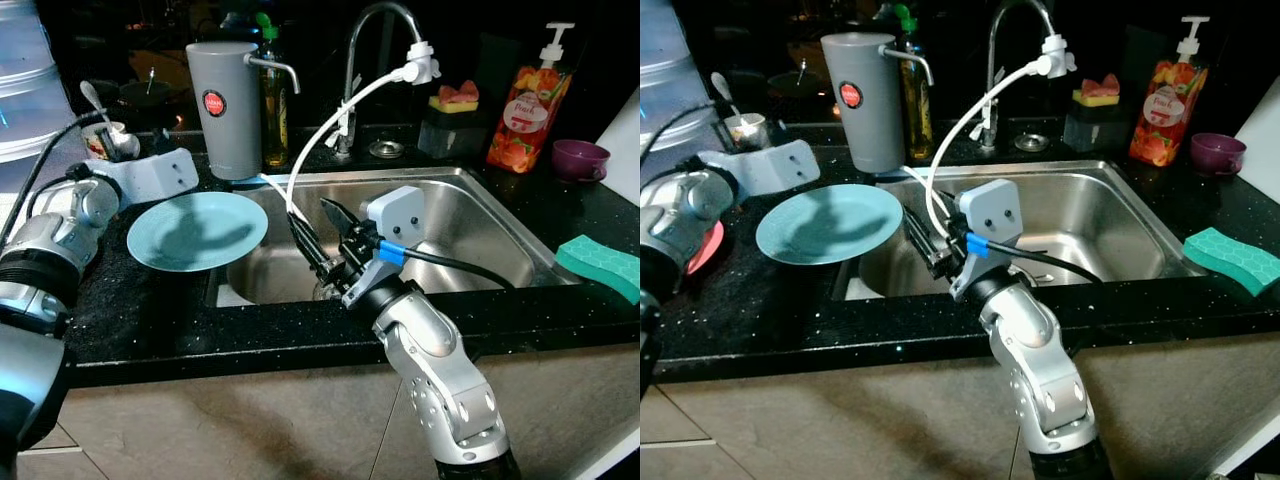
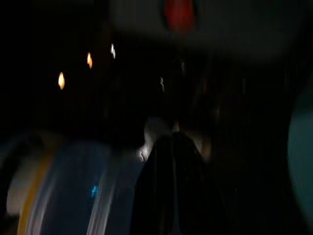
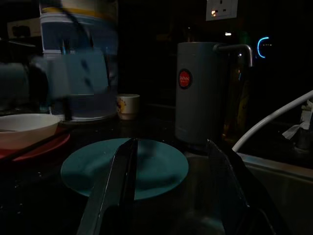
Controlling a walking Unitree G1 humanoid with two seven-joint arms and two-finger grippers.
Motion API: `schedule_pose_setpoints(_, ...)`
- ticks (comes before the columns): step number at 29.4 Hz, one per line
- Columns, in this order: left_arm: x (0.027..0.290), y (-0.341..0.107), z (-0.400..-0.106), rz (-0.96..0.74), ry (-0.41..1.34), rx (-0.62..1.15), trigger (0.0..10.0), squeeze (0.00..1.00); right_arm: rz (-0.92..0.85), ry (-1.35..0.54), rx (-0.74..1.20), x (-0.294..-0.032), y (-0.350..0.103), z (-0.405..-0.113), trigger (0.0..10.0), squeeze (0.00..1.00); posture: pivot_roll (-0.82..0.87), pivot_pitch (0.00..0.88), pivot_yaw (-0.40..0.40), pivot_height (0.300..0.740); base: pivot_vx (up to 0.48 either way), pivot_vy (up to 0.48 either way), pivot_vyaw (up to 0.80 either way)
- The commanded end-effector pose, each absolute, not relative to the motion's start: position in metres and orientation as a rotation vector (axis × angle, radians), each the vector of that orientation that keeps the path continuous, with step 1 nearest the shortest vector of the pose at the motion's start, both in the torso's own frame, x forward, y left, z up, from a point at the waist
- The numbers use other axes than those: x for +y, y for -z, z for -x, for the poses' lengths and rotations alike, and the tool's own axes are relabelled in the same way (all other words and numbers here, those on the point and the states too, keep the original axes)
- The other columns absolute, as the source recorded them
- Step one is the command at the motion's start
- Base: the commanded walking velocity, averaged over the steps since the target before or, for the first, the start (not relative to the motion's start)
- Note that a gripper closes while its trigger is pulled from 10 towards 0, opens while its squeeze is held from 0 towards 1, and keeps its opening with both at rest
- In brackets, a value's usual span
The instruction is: Kitchen organization
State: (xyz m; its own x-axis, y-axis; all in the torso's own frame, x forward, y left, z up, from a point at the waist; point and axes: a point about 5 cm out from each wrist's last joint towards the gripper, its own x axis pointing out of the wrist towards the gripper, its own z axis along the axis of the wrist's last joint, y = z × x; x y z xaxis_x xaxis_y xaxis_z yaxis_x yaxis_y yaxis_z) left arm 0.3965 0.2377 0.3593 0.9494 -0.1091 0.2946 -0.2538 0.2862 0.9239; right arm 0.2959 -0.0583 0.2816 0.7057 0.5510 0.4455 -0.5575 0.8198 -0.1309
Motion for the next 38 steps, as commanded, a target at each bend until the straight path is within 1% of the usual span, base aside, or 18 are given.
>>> schedule_pose_setpoints(1,0.219,-0.361,-0.393,-1.220,-0.010,-0.414,10.0,0.00,-0.011,-0.628,-0.494,-0.057,-0.283,-0.296,10.0,0.00,0.06,0.123,0.014,0.740,0.000,0.000,0.00)
schedule_pose_setpoints(5,0.191,-0.345,-0.391,-1.150,0.147,-0.441,10.0,0.00,-0.010,-0.624,-0.494,-0.057,-0.283,-0.296,10.0,0.00,0.06,0.123,0.014,0.740,0.000,0.000,0.00)
schedule_pose_setpoints(6,0.177,-0.335,-0.389,-1.149,0.209,-0.456,10.0,0.00,-0.008,-0.624,-0.493,-0.057,-0.283,-0.296,10.0,0.00,0.06,0.123,0.014,0.740,0.000,0.000,0.00)
schedule_pose_setpoints(7,0.170,-0.330,-0.388,-1.138,0.242,-0.457,10.0,0.00,-0.007,-0.624,-0.493,-0.057,-0.282,-0.296,10.0,0.00,0.05,0.118,0.017,0.740,0.000,0.000,0.00)
schedule_pose_setpoints(8,0.170,-0.330,-0.388,-1.138,0.242,-0.457,10.0,0.00,-0.007,-0.624,-0.493,-0.057,-0.282,-0.296,10.0,0.00,0.05,0.118,0.017,0.740,0.000,0.000,0.00)
schedule_pose_setpoints(13,0.142,-0.311,-0.379,-1.108,0.384,-0.482,10.0,0.00,-0.005,-0.621,-0.493,-0.058,-0.282,-0.296,10.0,0.00,0.05,0.116,0.011,0.740,0.000,0.000,0.00)
schedule_pose_setpoints(16,0.122,-0.305,-0.371,-1.091,0.493,-0.536,10.0,0.00,-0.002,-0.623,-0.492,-0.059,-0.282,-0.296,10.0,0.00,0.05,0.114,0.009,0.740,0.000,0.000,0.00)
schedule_pose_setpoints(19,0.108,-0.305,-0.362,-1.084,0.563,-0.593,10.0,0.00,0.000,-0.625,-0.491,-0.060,-0.282,-0.296,10.0,0.00,0.04,0.113,0.006,0.740,0.000,0.000,0.00)
schedule_pose_setpoints(21,0.103,-0.306,-0.359,-1.081,0.580,-0.612,10.0,0.00,0.001,-0.625,-0.491,-0.059,-0.282,-0.296,10.0,0.00,0.04,0.113,0.006,0.740,0.000,0.000,0.00)
schedule_pose_setpoints(22,0.095,-0.305,-0.355,-1.035,0.640,-0.648,10.0,0.00,0.001,-0.625,-0.492,-0.059,-0.283,-0.296,10.0,0.00,0.04,0.113,0.006,0.740,0.000,0.000,0.00)
schedule_pose_setpoints(24,0.092,-0.305,-0.353,-1.013,0.663,-0.658,10.0,0.00,0.001,-0.625,-0.492,-0.059,-0.283,-0.296,10.0,0.00,0.04,0.112,0.008,0.740,0.000,0.000,0.00)
schedule_pose_setpoints(25,0.089,-0.305,-0.352,-0.944,0.694,-0.656,10.0,0.00,0.001,-0.624,-0.492,-0.059,-0.283,-0.296,10.0,0.00,0.04,0.112,0.008,0.740,0.000,0.000,0.00)
schedule_pose_setpoints(26,0.085,-0.304,-0.350,-0.778,0.744,-0.637,10.0,0.00,0.002,-0.623,-0.492,-0.059,-0.283,-0.296,10.0,0.00,0.04,0.112,0.008,0.740,0.000,0.000,0.00)
schedule_pose_setpoints(27,0.085,-0.304,-0.350,-0.778,0.744,-0.637,10.0,0.00,0.002,-0.623,-0.492,-0.059,-0.283,-0.296,10.0,0.00,0.04,0.112,0.008,0.740,0.000,0.000,0.00)
schedule_pose_setpoints(32,0.087,-0.303,-0.351,-0.515,0.799,-0.568,10.0,0.00,0.003,-0.617,-0.492,-0.060,-0.283,-0.296,10.0,0.00,0.04,0.114,0.012,0.740,0.000,0.000,0.00)
schedule_pose_setpoints(33,0.087,-0.303,-0.351,-0.515,0.799,-0.568,10.0,0.00,0.003,-0.617,-0.492,-0.060,-0.283,-0.296,10.0,0.00,0.04,0.114,0.012,0.740,0.000,0.000,0.00)
schedule_pose_setpoints(34,0.090,-0.301,-0.353,-0.464,0.802,-0.542,10.0,0.00,0.003,-0.615,-0.491,-0.060,-0.283,-0.296,10.0,0.00,0.04,0.114,0.012,0.740,0.000,0.000,0.00)
schedule_pose_setpoints(38,0.099,-0.294,-0.358,-0.363,0.811,-0.451,10.0,0.00,0.005,-0.614,-0.490,-0.061,-0.283,-0.296,10.0,0.00,0.03,0.123,0.009,0.740,0.000,0.000,0.00)
